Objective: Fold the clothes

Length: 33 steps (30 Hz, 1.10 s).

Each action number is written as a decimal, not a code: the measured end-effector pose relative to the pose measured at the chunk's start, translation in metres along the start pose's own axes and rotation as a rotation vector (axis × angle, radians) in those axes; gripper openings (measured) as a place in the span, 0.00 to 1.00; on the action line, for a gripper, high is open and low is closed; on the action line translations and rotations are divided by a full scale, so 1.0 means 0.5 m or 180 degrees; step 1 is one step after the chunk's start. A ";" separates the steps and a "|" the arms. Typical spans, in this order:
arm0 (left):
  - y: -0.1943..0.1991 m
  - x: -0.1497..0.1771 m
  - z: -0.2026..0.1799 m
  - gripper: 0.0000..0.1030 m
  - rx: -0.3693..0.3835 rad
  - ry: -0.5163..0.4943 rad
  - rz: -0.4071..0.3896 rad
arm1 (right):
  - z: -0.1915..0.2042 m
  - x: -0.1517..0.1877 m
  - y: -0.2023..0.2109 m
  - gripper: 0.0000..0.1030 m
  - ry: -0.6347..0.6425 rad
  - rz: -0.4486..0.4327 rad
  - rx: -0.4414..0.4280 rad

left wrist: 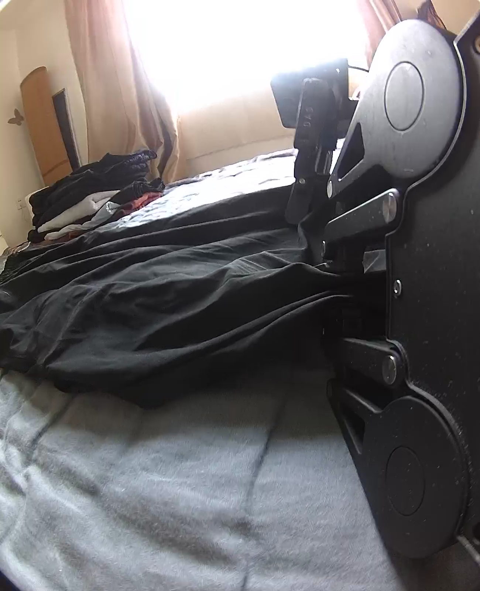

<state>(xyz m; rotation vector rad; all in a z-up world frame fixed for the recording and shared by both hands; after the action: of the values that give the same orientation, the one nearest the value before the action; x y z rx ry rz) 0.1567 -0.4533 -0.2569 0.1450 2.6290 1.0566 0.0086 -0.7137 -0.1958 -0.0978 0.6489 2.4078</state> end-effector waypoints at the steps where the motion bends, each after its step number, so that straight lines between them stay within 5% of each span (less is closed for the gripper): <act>1: 0.006 0.003 -0.004 0.08 0.0020 -0.0018 0.0016 | 0.005 0.004 0.002 0.06 -0.0002 0.0007 0.0002; 10: 0.114 0.059 -0.017 0.07 0.0130 -0.0273 0.0198 | 0.058 0.075 0.045 0.06 0.0011 0.0200 0.0009; 15: 0.118 0.076 -0.003 0.17 -0.0413 -0.0551 0.0343 | 0.048 0.096 0.058 0.14 0.0083 0.0399 0.0472; 17: 0.167 0.069 -0.009 0.46 -0.0484 -0.0749 0.0124 | 0.054 0.085 0.083 0.21 0.0155 0.0346 0.0605; 19: 0.222 0.060 -0.016 0.78 -0.0582 -0.0955 -0.0136 | 0.080 0.060 0.114 0.44 0.0380 0.0077 0.0650; 22: 0.300 0.034 -0.028 0.83 -0.0703 -0.1196 -0.0515 | 0.123 0.013 0.151 0.70 0.0741 -0.0344 0.0682; 24: 0.325 -0.021 -0.038 0.83 -0.0712 -0.1140 -0.0749 | 0.149 -0.037 0.143 0.75 0.0963 -0.0546 0.0674; 28: 0.290 -0.096 -0.093 0.83 -0.0381 -0.1291 -0.0837 | 0.188 -0.164 0.053 0.76 0.1253 -0.0606 0.0460; 33: 0.162 -0.086 -0.153 0.83 0.0537 -0.1407 -0.0350 | 0.195 -0.295 -0.107 0.76 0.1274 -0.0352 0.0030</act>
<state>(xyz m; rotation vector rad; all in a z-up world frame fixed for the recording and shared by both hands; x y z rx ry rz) 0.1719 -0.4537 -0.1383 0.2380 2.2888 0.6729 0.1667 -0.7145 -0.1002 -0.6075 0.8091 2.2938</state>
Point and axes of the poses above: each gripper's, at about its wrist camera, not at the fingertips, and y roughly against the way its jaws point, z to its left, x to its underside, the point moved 3 cm from there along -y, roughly the way its jaws point, and after that the axes turned 15 degrees about -x, right-handed, at the moved point
